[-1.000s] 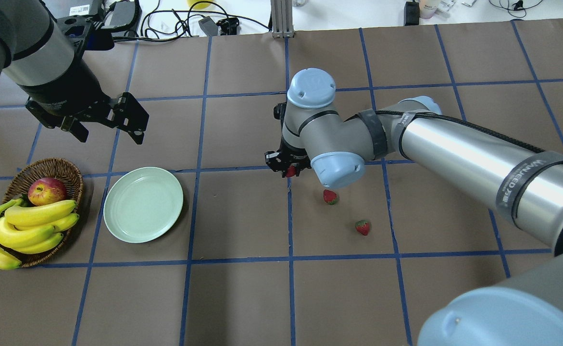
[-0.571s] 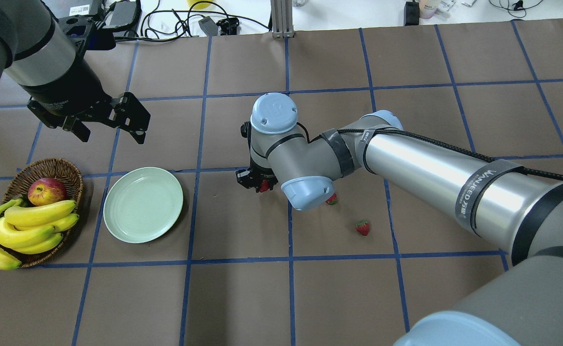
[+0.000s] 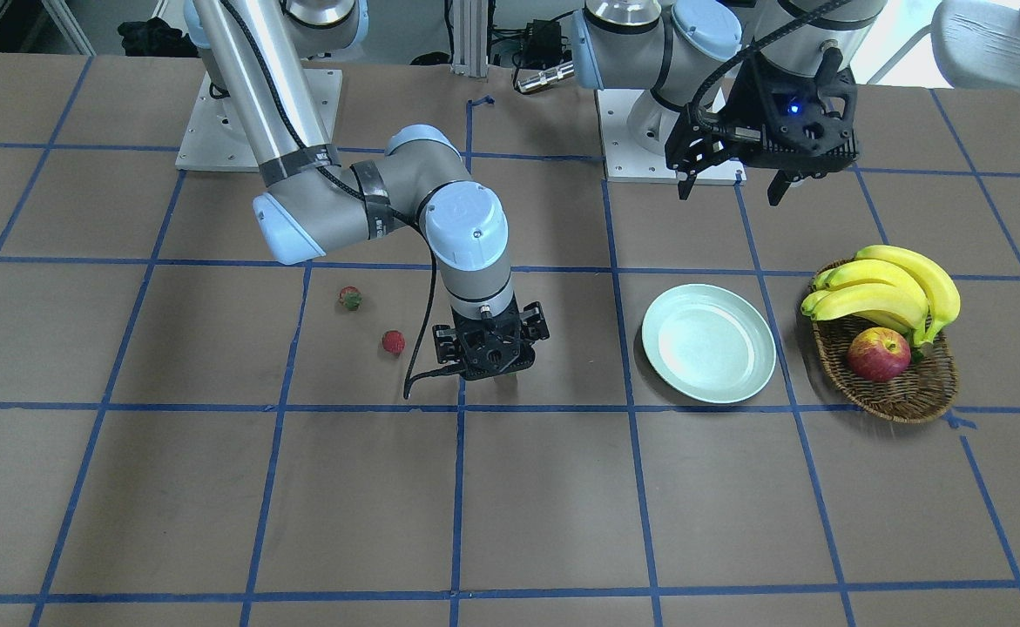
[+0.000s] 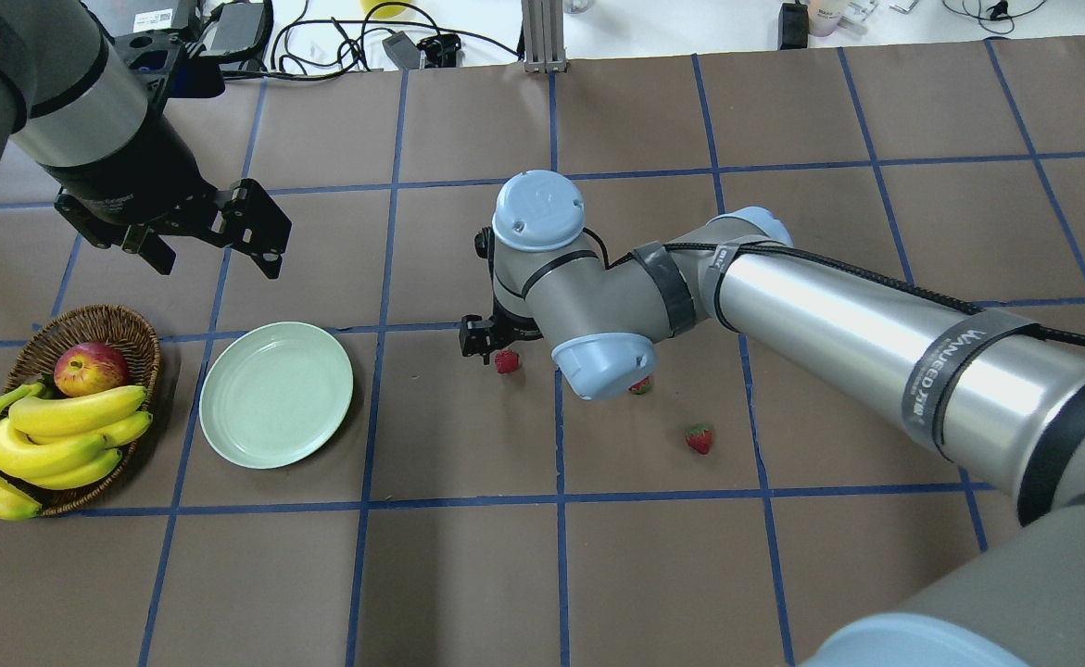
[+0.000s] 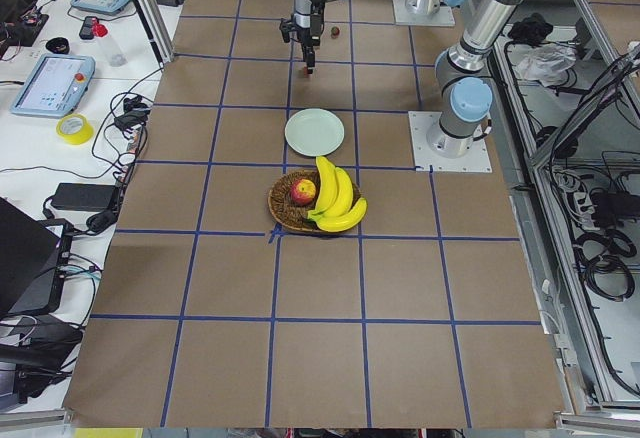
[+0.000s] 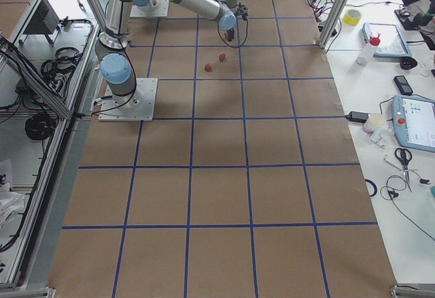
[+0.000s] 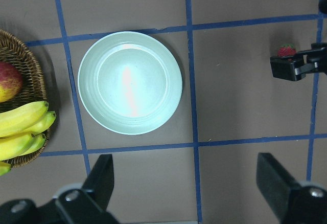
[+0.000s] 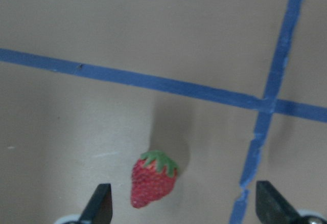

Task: Collect all strawberries into plate
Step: 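Carry the strawberry toward the plate with the right gripper and release it on the table, then move the right gripper to the middle strawberry and grasp it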

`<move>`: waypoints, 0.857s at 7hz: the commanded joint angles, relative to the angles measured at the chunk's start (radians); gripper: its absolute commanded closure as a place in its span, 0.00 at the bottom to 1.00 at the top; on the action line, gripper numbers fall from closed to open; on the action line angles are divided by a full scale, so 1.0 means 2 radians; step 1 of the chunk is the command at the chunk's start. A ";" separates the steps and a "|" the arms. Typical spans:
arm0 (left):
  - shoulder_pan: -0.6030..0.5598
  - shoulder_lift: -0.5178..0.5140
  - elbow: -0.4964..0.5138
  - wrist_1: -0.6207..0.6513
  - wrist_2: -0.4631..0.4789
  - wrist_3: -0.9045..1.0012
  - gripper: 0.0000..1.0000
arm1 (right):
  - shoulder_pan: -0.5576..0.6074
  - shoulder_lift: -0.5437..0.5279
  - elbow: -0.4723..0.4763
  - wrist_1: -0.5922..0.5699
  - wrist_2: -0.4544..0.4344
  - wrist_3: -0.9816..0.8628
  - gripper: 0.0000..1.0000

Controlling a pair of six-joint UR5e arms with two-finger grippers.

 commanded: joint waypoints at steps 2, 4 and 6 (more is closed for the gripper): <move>0.000 0.000 0.000 -0.001 0.003 0.000 0.00 | -0.065 -0.059 0.032 0.087 -0.049 -0.030 0.00; 0.000 -0.001 -0.001 -0.001 0.001 0.001 0.00 | -0.072 -0.059 0.099 0.007 -0.056 -0.040 0.04; 0.001 0.000 -0.001 -0.001 0.003 0.000 0.00 | -0.072 -0.059 0.141 -0.051 -0.051 -0.040 0.30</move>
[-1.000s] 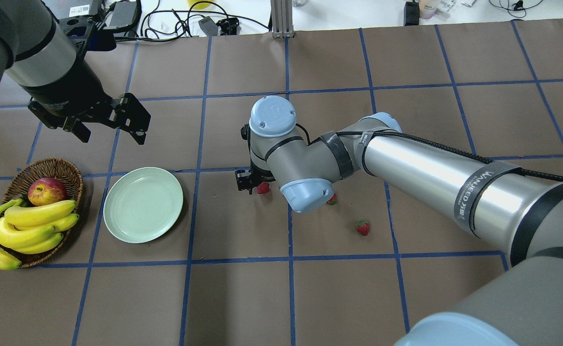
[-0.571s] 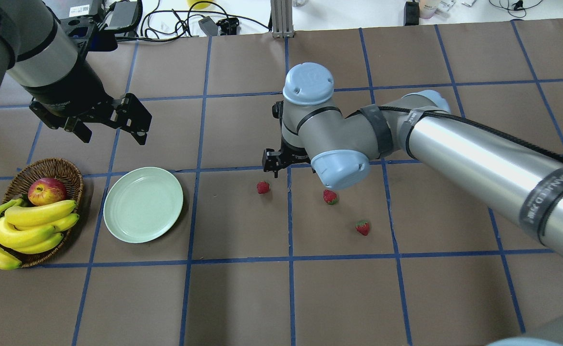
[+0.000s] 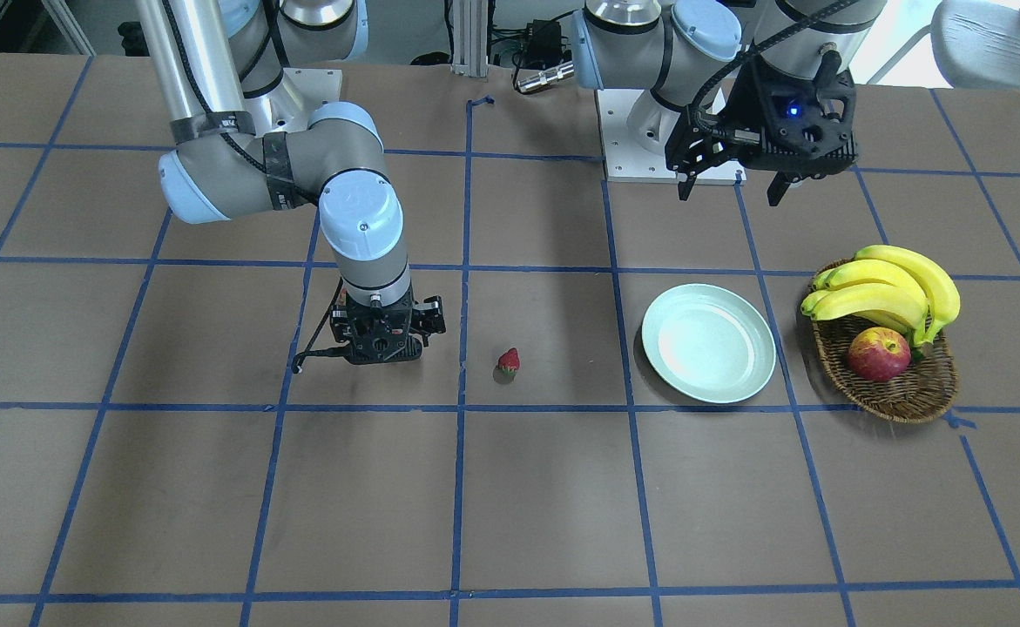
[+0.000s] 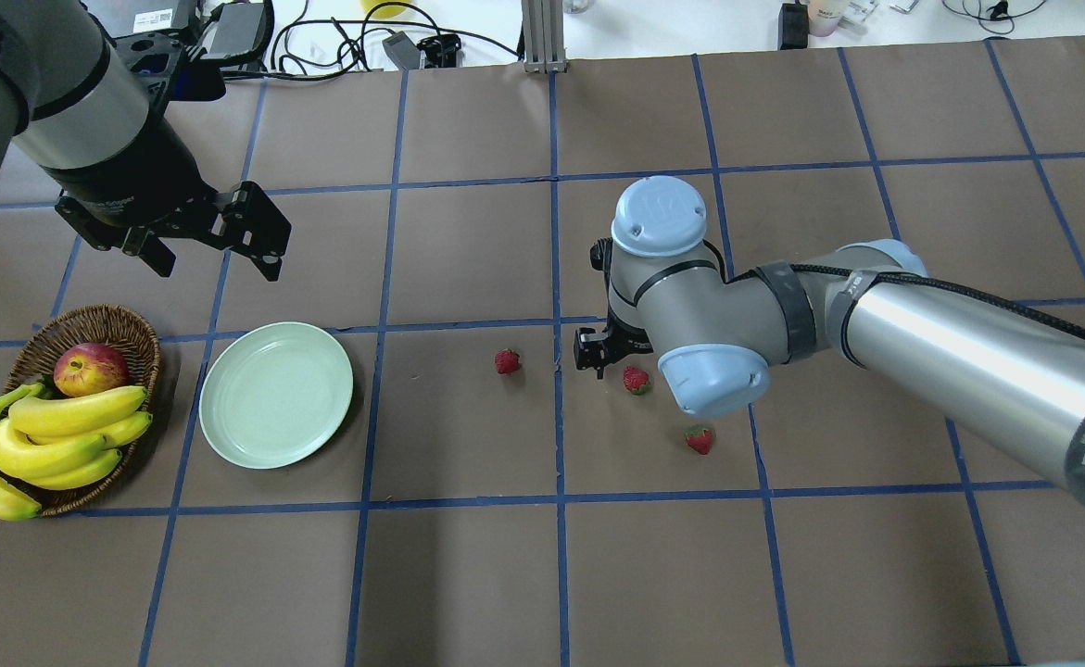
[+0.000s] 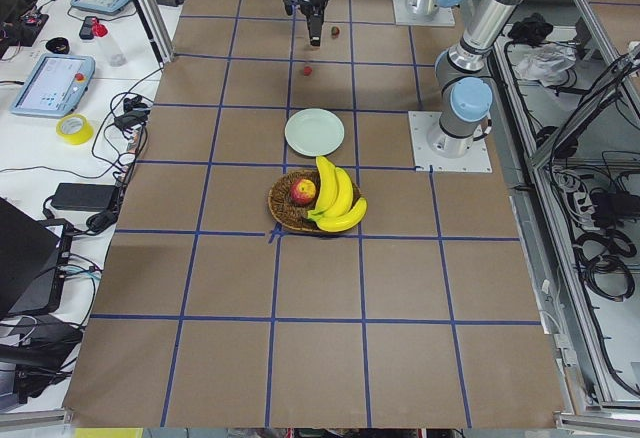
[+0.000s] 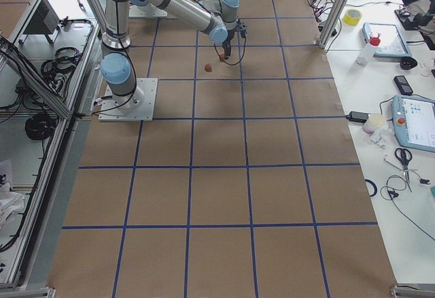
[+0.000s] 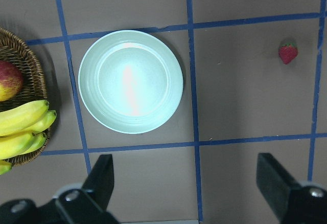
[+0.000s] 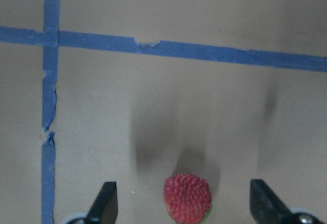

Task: Collect all strawberries into plate
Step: 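Move the right gripper to the middle strawberry and grasp it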

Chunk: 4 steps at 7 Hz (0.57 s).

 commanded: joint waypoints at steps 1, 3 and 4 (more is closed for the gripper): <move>0.001 0.001 0.000 0.000 0.000 0.000 0.00 | -0.001 0.000 0.023 -0.032 0.001 -0.001 0.70; 0.001 0.001 0.000 0.000 0.000 0.001 0.00 | -0.001 -0.001 0.021 -0.033 0.004 -0.001 1.00; 0.001 0.001 0.000 -0.001 0.000 0.001 0.00 | 0.008 -0.003 0.010 -0.031 0.022 0.003 1.00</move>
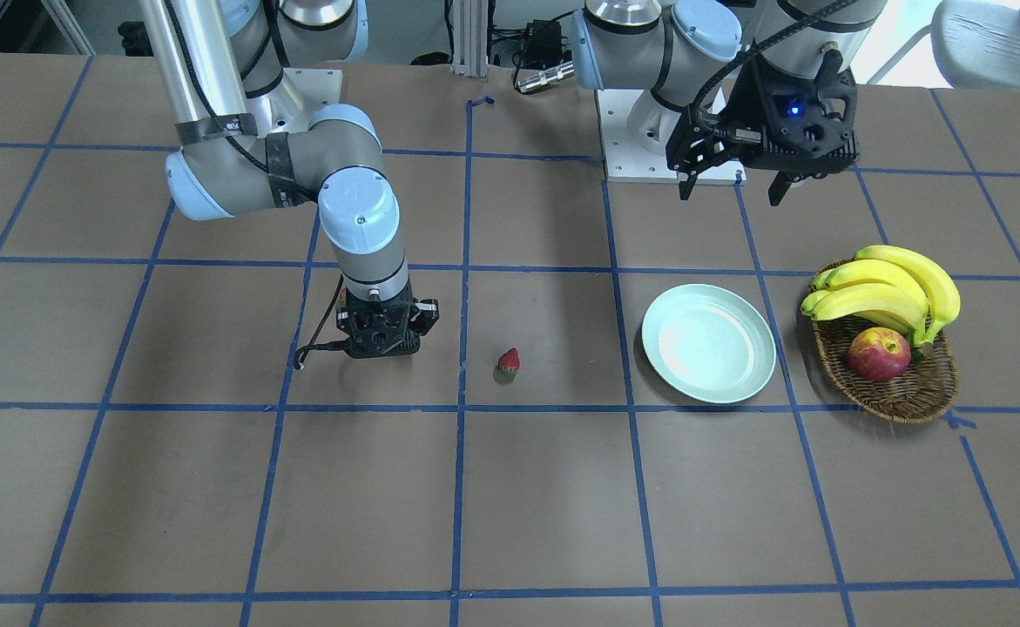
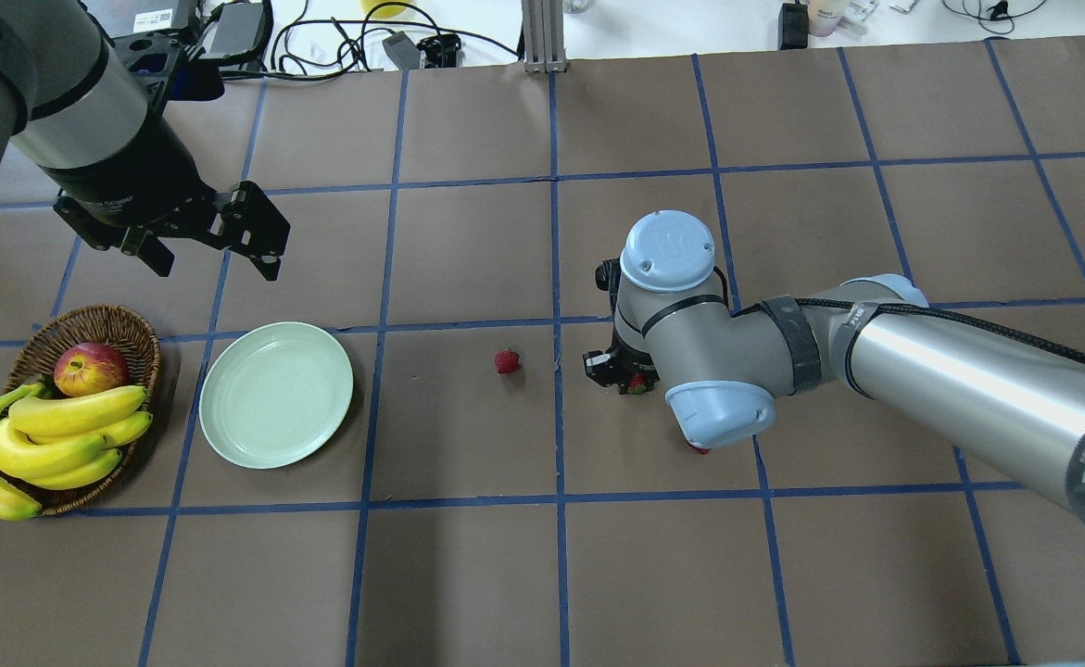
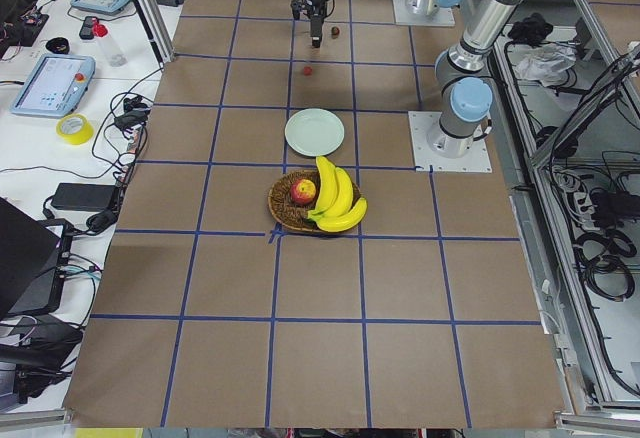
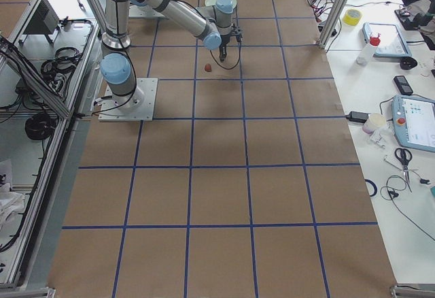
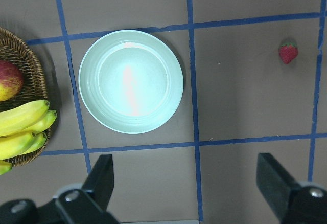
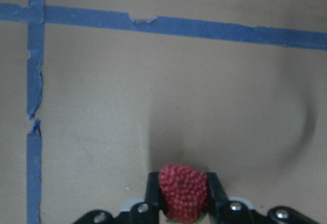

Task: Collect all strawberries into plate
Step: 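Move the right gripper to the middle strawberry and grasp it, then carry the strawberry with the right gripper and release it beside the first one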

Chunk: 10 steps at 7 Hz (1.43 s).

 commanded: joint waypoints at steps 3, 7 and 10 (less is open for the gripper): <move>0.000 -0.001 0.000 0.003 0.001 0.000 0.00 | 0.100 0.010 -0.055 -0.003 0.032 0.054 1.00; 0.000 -0.001 0.000 0.004 0.001 0.000 0.00 | 0.145 0.076 -0.130 -0.006 0.040 0.070 1.00; -0.001 -0.001 0.000 0.004 0.001 0.000 0.00 | 0.145 0.096 -0.136 -0.005 0.048 0.070 0.28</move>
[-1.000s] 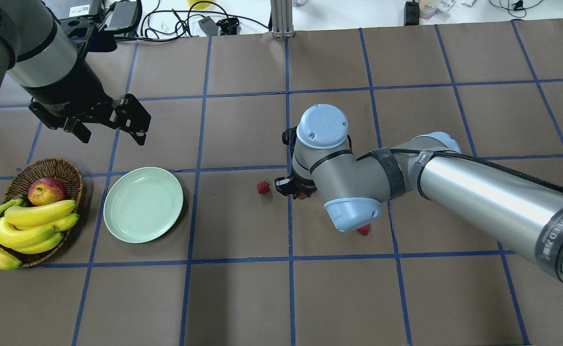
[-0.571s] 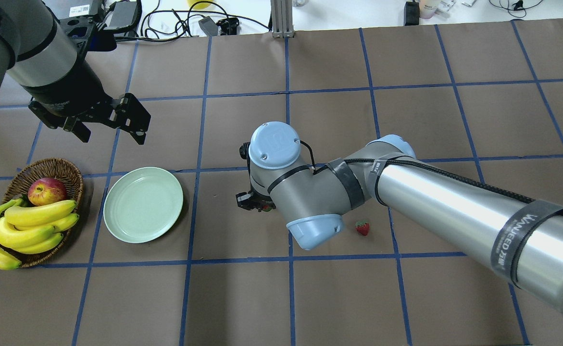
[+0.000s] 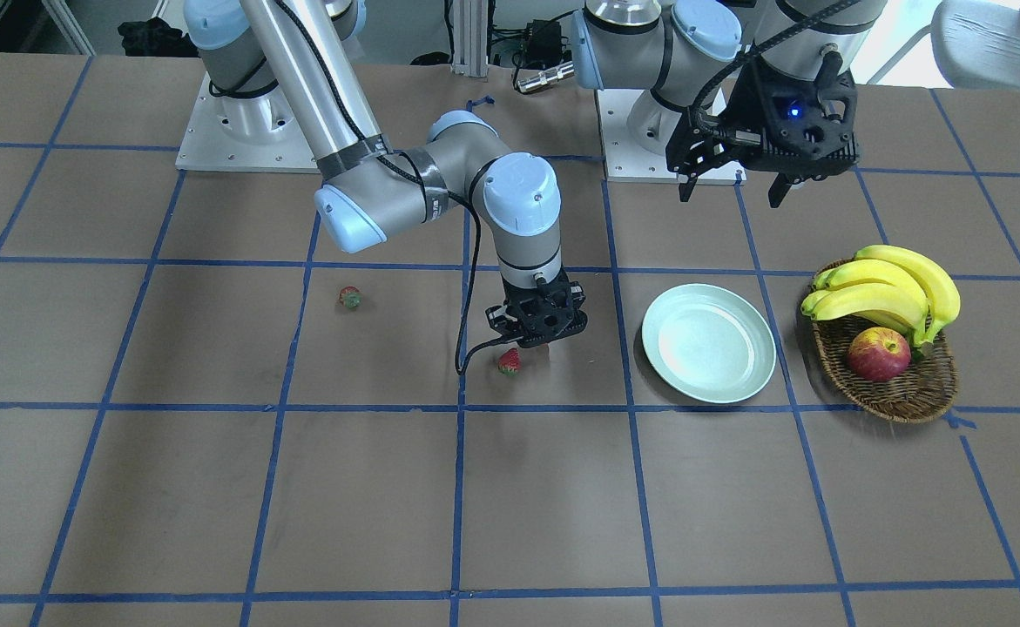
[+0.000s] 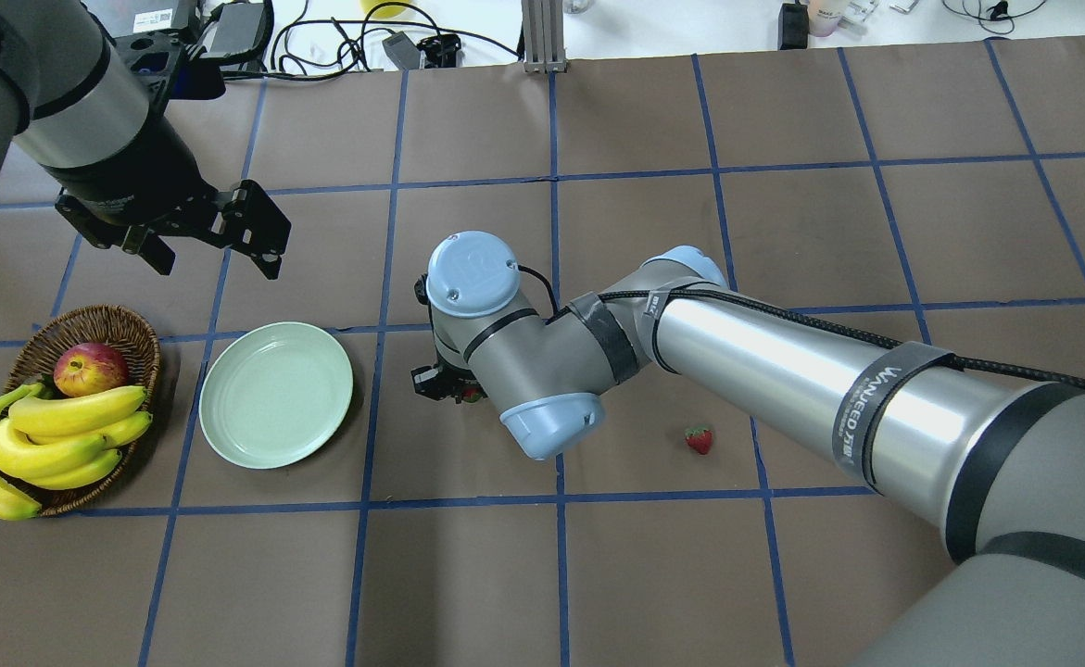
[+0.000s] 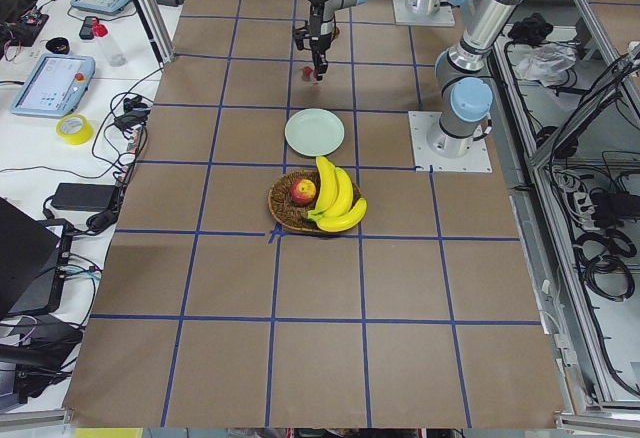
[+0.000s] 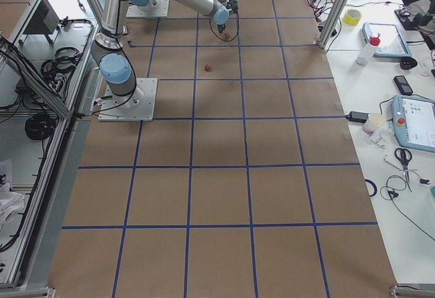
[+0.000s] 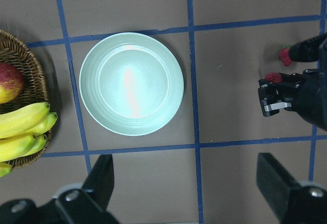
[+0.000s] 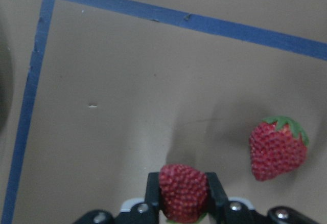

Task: Collect all strawberries into plate
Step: 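Carry the strawberry with the right gripper and release it beside the first one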

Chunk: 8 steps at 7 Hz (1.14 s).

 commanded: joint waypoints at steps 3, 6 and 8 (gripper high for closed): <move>0.000 0.000 0.000 0.000 0.000 0.000 0.00 | -0.011 -0.043 0.003 0.082 -0.011 -0.012 0.00; 0.000 0.000 0.000 0.000 0.000 0.000 0.00 | -0.113 -0.136 0.040 0.166 -0.024 -0.053 0.00; 0.000 0.001 0.000 0.002 0.000 0.000 0.00 | -0.142 -0.164 0.116 0.131 -0.079 -0.060 0.01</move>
